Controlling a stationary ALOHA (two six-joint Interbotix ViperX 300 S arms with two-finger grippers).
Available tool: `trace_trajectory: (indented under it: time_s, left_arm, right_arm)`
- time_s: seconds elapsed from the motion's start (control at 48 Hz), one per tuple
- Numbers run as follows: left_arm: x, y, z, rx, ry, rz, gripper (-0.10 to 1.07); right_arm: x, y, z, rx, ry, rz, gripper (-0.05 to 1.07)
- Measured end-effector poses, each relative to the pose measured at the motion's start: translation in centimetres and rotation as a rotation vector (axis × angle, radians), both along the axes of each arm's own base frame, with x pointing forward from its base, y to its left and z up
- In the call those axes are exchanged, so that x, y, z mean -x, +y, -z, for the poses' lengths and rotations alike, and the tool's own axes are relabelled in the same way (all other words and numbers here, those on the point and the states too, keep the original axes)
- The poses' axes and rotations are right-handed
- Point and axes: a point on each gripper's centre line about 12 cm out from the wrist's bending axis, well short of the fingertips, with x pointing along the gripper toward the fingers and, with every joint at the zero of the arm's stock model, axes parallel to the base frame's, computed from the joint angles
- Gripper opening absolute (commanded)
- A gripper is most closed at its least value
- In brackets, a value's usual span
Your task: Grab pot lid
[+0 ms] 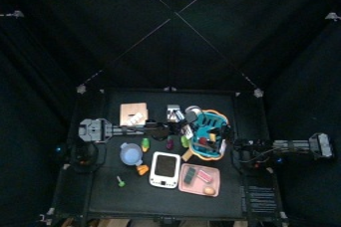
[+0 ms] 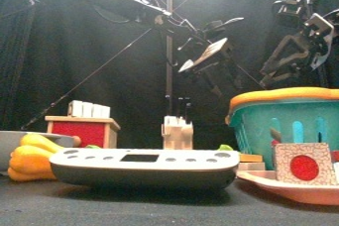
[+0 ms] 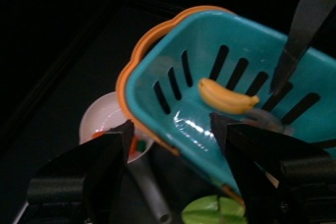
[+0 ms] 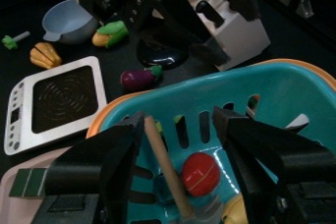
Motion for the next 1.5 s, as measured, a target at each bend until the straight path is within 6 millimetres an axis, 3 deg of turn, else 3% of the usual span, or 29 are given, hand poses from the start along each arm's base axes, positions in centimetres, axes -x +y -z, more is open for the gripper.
trace_trajectory:
  time_s: [0.167, 0.375, 0.729, 0.938, 1.062, 1.354, 1.5]
  left_arm:
    - [2.6, -1.1, -1.4, -0.050, 0.033, 0.003, 0.96]
    - [7.3, -3.2, -2.0, -0.080, 0.117, -0.017, 0.96]
    - [12.9, -4.8, 1.0, -0.061, 0.219, -0.021, 0.96]
    - [14.8, -4.5, 4.1, -0.059, 0.305, -0.025, 0.96]
    - [15.4, -3.9, 5.0, -0.047, 0.325, -0.038, 0.96]
    - [15.9, -1.9, 9.0, 0.027, 0.390, -0.076, 0.96]
    - [16.0, -0.8, 10.0, 0.082, 0.366, -0.080, 0.95]
  right_arm:
    - [0.0, 0.0, 0.0, 0.002, 0.001, 0.001, 0.91]
    - [0.0, -0.1, 0.1, 0.001, 0.002, 0.002, 0.91]
    - [0.1, -0.3, 0.1, -0.001, 0.005, 0.014, 0.91]
    - [0.1, -0.4, 0.2, -0.001, 0.008, 0.020, 0.91]
    - [0.0, -0.4, 0.1, 0.000, 0.006, 0.021, 0.91]
    - [0.1, -0.6, 0.1, -0.003, 0.006, 0.030, 0.91]
    - [0.1, -0.7, 0.2, -0.005, 0.007, 0.034, 0.91]
